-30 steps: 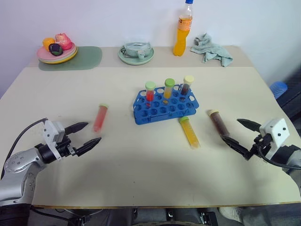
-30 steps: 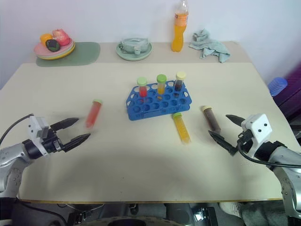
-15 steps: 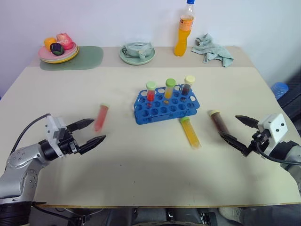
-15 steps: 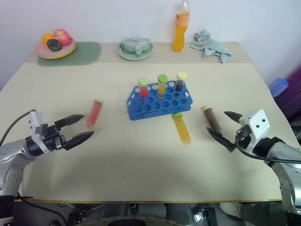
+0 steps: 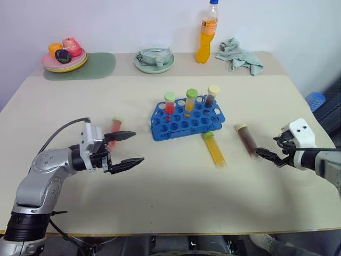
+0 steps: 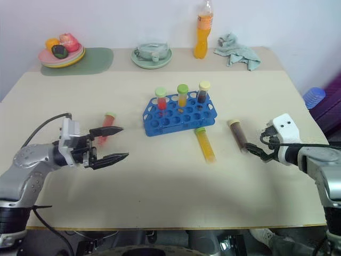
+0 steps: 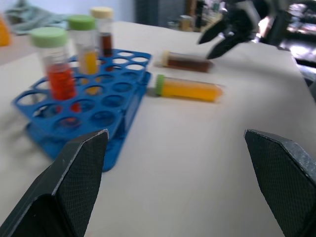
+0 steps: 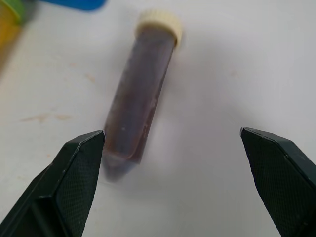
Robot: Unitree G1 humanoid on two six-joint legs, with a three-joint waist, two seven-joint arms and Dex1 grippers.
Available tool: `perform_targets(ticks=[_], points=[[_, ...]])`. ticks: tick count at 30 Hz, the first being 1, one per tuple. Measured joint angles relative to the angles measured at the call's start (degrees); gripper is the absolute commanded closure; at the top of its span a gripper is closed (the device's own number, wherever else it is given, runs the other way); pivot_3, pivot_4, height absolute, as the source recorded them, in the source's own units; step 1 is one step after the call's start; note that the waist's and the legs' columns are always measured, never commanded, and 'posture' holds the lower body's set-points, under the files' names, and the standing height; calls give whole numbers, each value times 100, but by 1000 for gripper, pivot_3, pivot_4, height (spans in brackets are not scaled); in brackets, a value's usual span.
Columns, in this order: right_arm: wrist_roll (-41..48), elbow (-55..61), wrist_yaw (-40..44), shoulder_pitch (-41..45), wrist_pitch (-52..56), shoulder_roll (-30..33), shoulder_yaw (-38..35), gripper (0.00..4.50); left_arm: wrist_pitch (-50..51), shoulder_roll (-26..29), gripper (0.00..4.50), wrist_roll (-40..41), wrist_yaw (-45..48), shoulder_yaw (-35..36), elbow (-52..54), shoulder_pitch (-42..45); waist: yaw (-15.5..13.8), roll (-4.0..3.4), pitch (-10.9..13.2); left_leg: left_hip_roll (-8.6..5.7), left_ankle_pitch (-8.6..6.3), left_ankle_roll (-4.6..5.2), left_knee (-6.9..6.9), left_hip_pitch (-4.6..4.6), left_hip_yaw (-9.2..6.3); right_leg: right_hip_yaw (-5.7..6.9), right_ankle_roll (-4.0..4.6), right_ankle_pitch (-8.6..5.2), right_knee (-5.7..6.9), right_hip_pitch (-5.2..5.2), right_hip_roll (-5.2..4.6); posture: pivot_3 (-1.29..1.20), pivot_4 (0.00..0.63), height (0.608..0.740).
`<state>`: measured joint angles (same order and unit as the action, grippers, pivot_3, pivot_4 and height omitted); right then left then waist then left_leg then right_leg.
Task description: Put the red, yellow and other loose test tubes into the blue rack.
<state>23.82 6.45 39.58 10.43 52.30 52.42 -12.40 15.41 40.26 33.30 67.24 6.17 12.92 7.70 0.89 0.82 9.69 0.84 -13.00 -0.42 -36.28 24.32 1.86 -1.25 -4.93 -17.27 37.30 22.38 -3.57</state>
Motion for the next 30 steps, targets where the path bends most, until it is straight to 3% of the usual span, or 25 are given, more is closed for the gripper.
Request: perform_targets(ticks=[6, 15, 30], points=[[-2, -915, 15, 1361, 660, -113, 526, 28, -75, 56, 0, -205, 283, -375, 5, 103, -8, 0, 1, 0, 0, 1, -1, 3, 6, -1, -15, 8, 1, 4, 4, 0, 150, 740], [-25, -1059, -167, 2789, 1967, -307, 1130, 28, -94, 211, 0, -318, 480, -523, -6, 85, -8, -1, 1, 0, 0, 1, 0, 8, 6, -1, -12, 7, 2, 11, 2, 0, 150, 740], [-122, -1252, -533, 3054, 2784, -557, 1444, 28, -60, 227, 0, -309, 361, -521, 120, -215, 21, -2, 1, 1, 0, 0, 5, 13, 6, -4, -4, 2, 3, 21, -2, 0, 150, 740]])
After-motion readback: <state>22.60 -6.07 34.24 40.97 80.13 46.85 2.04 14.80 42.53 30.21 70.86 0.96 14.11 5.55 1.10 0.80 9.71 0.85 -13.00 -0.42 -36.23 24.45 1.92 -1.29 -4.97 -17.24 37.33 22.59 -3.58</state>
